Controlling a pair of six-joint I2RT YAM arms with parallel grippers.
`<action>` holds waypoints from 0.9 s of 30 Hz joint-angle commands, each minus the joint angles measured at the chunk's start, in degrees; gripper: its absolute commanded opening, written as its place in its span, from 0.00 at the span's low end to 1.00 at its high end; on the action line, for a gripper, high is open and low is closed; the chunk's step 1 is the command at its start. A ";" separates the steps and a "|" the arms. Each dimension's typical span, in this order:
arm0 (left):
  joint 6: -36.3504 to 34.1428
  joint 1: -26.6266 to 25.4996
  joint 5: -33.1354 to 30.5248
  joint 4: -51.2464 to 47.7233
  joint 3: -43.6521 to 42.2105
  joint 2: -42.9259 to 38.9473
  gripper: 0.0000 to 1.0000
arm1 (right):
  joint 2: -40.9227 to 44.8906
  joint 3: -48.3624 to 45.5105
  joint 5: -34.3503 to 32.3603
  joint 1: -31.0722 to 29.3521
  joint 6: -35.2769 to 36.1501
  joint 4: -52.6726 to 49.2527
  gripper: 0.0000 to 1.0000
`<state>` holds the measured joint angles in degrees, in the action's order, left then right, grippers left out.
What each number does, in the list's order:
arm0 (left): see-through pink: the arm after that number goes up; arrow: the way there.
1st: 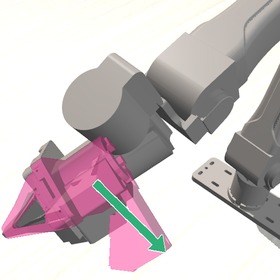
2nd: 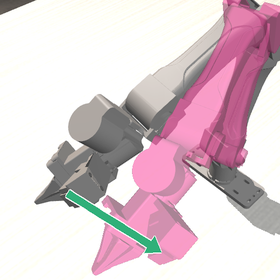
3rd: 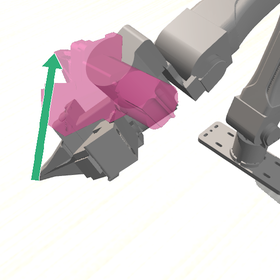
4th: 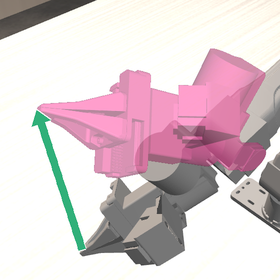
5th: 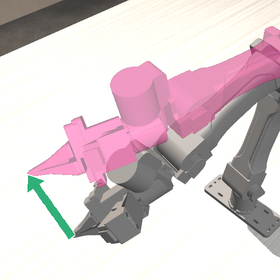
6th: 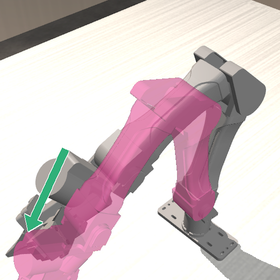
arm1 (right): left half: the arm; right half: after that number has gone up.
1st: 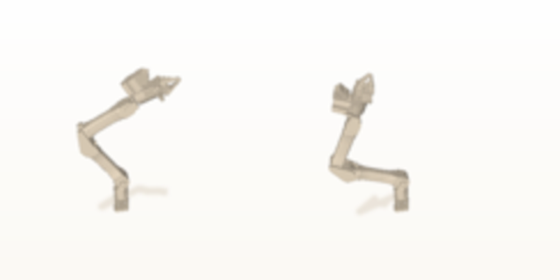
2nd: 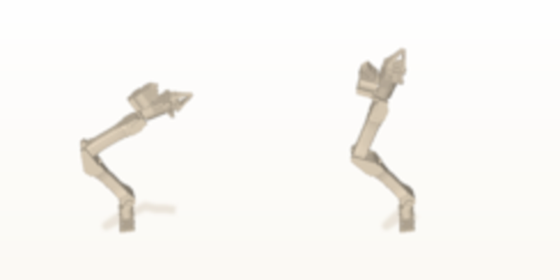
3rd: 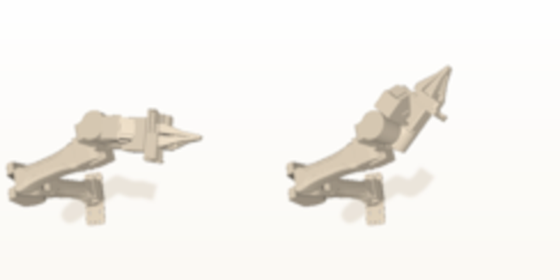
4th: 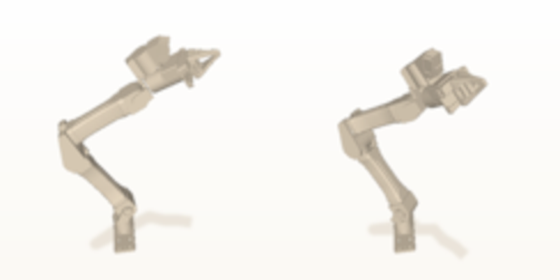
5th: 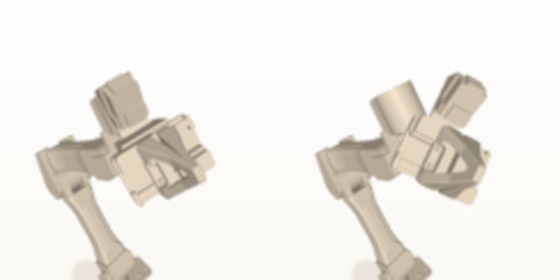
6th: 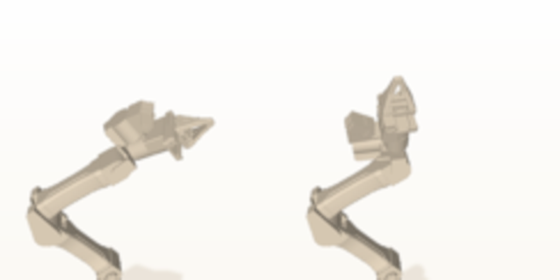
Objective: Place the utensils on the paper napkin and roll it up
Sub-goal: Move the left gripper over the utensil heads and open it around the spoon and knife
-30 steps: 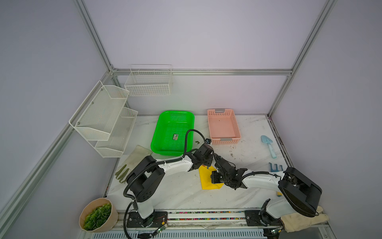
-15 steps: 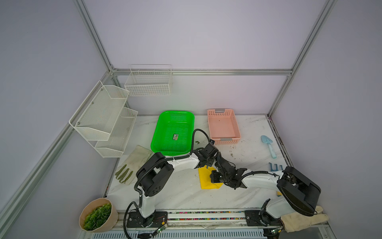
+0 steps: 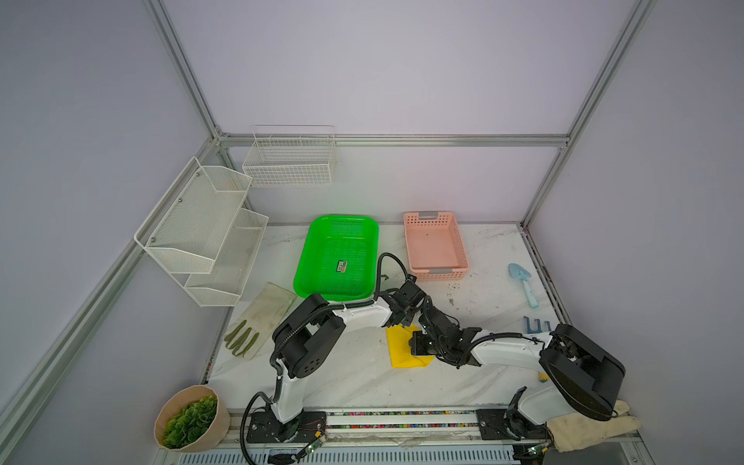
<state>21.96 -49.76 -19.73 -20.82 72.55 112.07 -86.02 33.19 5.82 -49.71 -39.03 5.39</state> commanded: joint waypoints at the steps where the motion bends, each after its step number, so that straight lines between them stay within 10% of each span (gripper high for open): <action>1: 0.81 -1.43 1.91 1.28 3.08 -0.15 0.54 | -2.88 -2.65 -0.10 -0.53 2.29 -6.01 0.00; 27: 19.28 -5.95 -1.82 -5.64 -13.41 -18.91 0.68 | -3.63 -2.95 0.50 -0.51 2.10 -4.74 0.00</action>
<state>36.45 -53.49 -21.71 -24.14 62.74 91.72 -86.26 32.45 5.98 -49.89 -37.41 7.53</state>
